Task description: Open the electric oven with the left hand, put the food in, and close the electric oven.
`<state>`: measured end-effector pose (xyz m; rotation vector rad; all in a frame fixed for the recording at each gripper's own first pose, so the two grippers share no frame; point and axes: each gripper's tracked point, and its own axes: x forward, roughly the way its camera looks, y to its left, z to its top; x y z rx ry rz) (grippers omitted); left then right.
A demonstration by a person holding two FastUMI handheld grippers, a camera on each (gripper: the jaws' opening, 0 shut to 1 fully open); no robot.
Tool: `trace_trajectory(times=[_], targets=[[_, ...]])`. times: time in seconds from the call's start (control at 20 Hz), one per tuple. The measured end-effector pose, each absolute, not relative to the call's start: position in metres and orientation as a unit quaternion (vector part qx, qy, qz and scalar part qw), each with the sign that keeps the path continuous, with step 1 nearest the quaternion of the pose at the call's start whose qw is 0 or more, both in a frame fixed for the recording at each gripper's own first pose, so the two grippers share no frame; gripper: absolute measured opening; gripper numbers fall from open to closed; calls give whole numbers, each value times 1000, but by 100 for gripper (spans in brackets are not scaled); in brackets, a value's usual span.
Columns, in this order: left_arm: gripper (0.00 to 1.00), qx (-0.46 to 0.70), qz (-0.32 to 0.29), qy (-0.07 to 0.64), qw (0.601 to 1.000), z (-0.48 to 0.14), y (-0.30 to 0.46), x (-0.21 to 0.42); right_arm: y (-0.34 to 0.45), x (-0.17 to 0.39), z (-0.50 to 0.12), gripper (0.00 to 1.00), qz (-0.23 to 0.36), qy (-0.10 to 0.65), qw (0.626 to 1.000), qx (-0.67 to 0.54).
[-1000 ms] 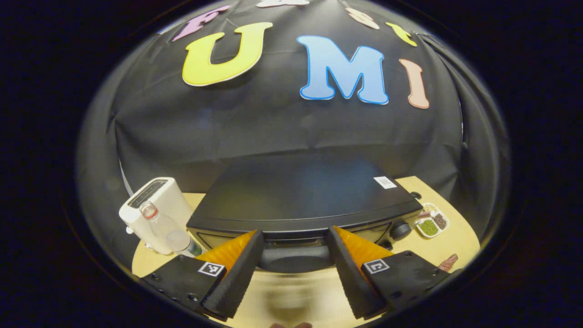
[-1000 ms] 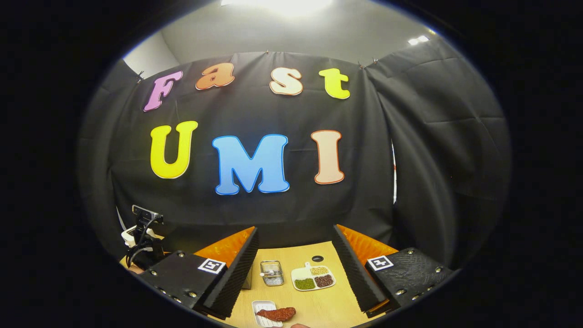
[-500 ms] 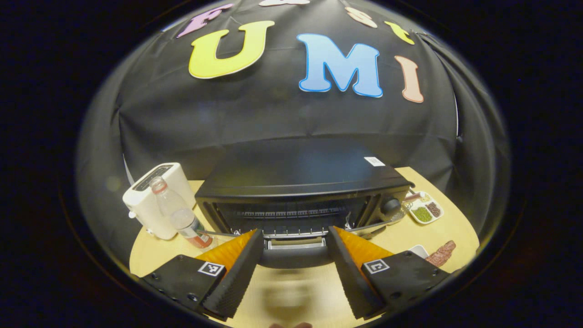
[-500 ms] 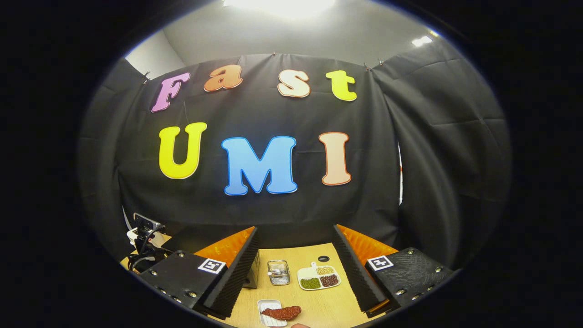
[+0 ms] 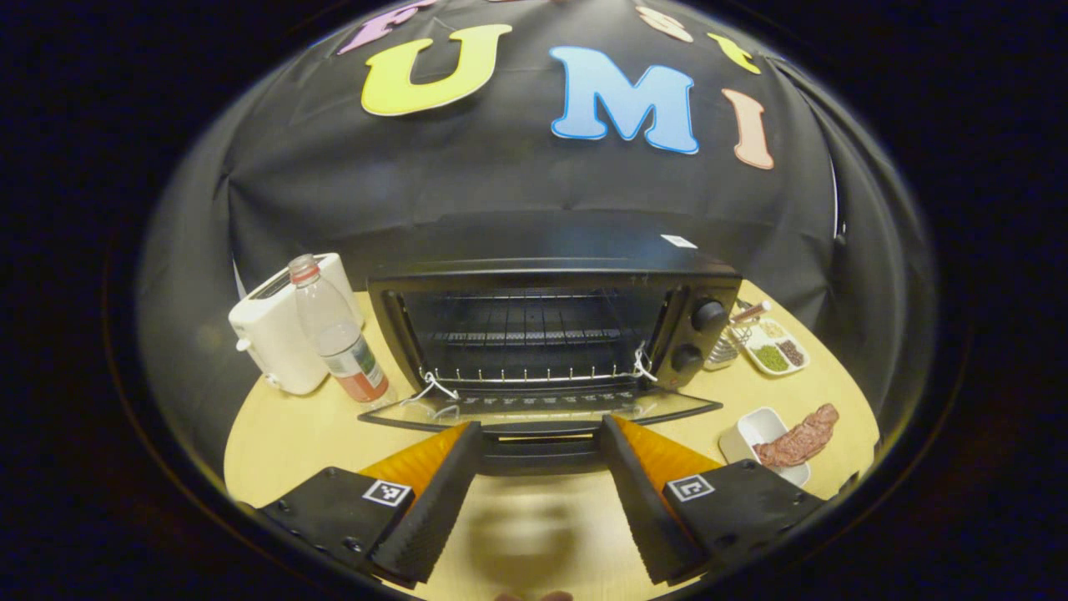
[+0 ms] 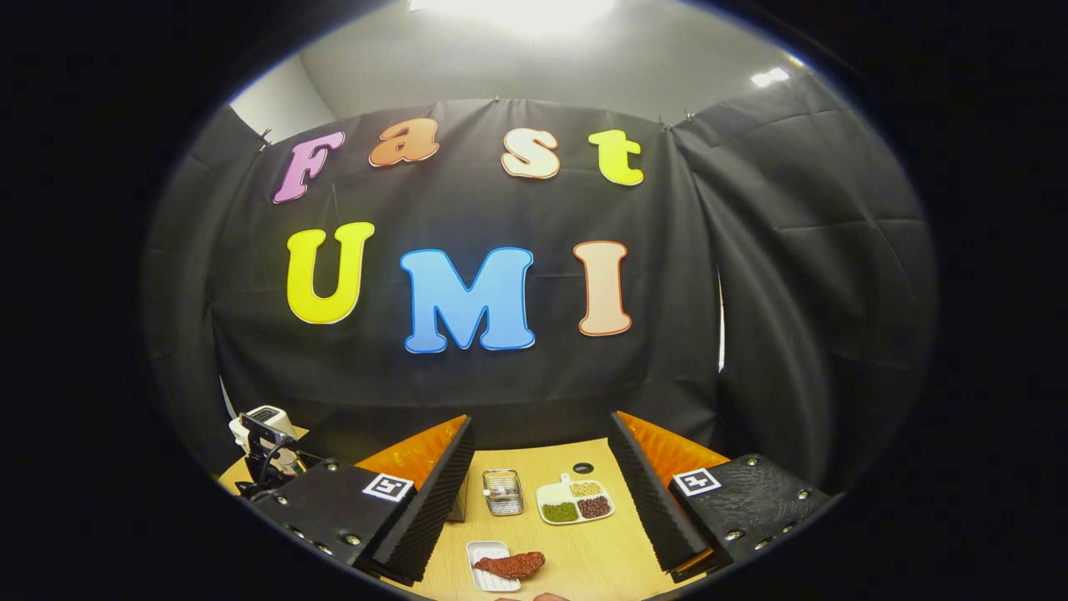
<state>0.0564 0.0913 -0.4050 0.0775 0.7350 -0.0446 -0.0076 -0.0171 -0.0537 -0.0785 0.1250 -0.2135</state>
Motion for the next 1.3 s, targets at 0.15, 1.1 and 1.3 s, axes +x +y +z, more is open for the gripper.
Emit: trace_trajectory(times=[0.15,1.1,1.3], targets=[[92,43,-27,367,929,-414,91,46,-16,-11,-57,97,-109,67,991,-39],[99,33,-26,264,964,-305,83,55,-26,-2,-103,97,-65,118,991,0],[99,5,-24,160,987,-187,71,66,-38,6,-147,97,-36,168,984,48]])
